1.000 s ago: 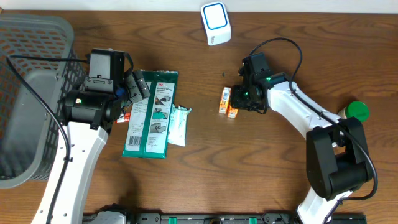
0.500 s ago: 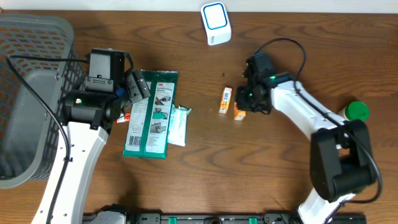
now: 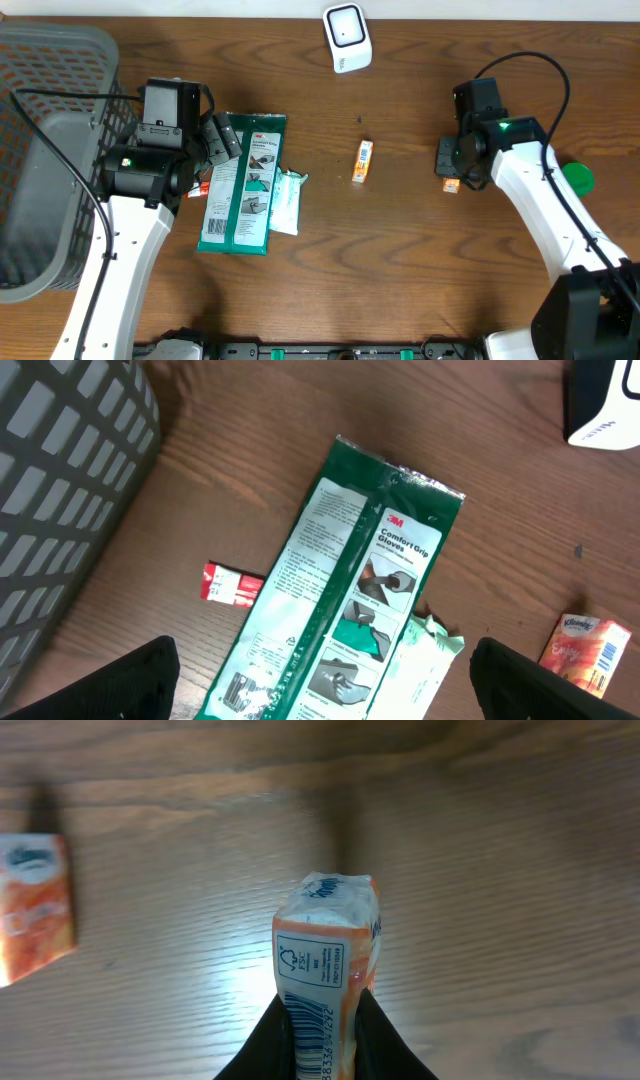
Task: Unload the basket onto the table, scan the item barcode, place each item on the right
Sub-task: 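Grasp the right orange Kleenex pack with the right gripper and shift it right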
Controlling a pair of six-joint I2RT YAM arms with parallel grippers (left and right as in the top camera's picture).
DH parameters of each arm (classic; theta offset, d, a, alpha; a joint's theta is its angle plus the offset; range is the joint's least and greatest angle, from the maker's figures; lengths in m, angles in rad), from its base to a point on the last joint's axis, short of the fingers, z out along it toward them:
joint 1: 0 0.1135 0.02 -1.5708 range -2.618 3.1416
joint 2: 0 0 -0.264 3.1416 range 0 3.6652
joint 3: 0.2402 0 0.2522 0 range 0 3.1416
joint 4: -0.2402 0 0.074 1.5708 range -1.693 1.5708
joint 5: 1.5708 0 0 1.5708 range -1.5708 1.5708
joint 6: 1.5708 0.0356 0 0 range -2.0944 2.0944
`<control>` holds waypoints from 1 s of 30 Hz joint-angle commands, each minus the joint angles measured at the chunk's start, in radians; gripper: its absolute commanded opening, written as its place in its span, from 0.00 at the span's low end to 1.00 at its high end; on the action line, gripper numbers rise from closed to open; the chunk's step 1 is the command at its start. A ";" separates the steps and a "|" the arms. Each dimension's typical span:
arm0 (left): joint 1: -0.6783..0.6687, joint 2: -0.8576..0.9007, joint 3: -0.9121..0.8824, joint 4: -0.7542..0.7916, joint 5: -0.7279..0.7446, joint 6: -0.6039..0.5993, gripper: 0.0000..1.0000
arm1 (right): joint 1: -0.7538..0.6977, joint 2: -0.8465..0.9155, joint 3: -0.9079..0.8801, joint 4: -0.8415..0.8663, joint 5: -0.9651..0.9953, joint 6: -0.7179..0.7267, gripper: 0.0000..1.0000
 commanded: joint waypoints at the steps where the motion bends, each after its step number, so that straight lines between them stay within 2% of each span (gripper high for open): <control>1: 0.002 -0.002 0.013 0.000 -0.013 0.016 0.93 | 0.007 0.042 -0.021 0.004 0.077 -0.011 0.11; 9: 0.002 -0.002 0.013 0.001 -0.013 0.016 0.93 | 0.039 0.143 -0.027 0.024 0.108 -0.011 0.12; 13: 0.002 -0.002 0.013 0.001 -0.013 0.016 0.93 | 0.070 0.209 -0.027 0.055 0.088 -0.011 0.16; 15: 0.002 -0.002 0.013 0.001 -0.013 0.016 0.93 | 0.082 0.229 -0.027 0.070 0.053 -0.011 0.22; 17: 0.002 -0.002 0.013 0.001 -0.013 0.016 0.93 | 0.087 0.237 -0.027 0.084 0.010 -0.013 0.40; 20: 0.002 -0.002 0.013 0.001 -0.013 0.016 0.93 | 0.090 0.236 -0.027 0.103 -0.055 -0.028 0.57; 24: 0.002 -0.002 0.013 0.001 -0.013 0.016 0.93 | 0.086 0.236 -0.027 0.108 -0.113 -0.031 0.64; 30: 0.002 -0.002 0.013 0.001 -0.013 0.016 0.93 | 0.067 0.230 -0.010 0.086 -0.120 -0.058 0.62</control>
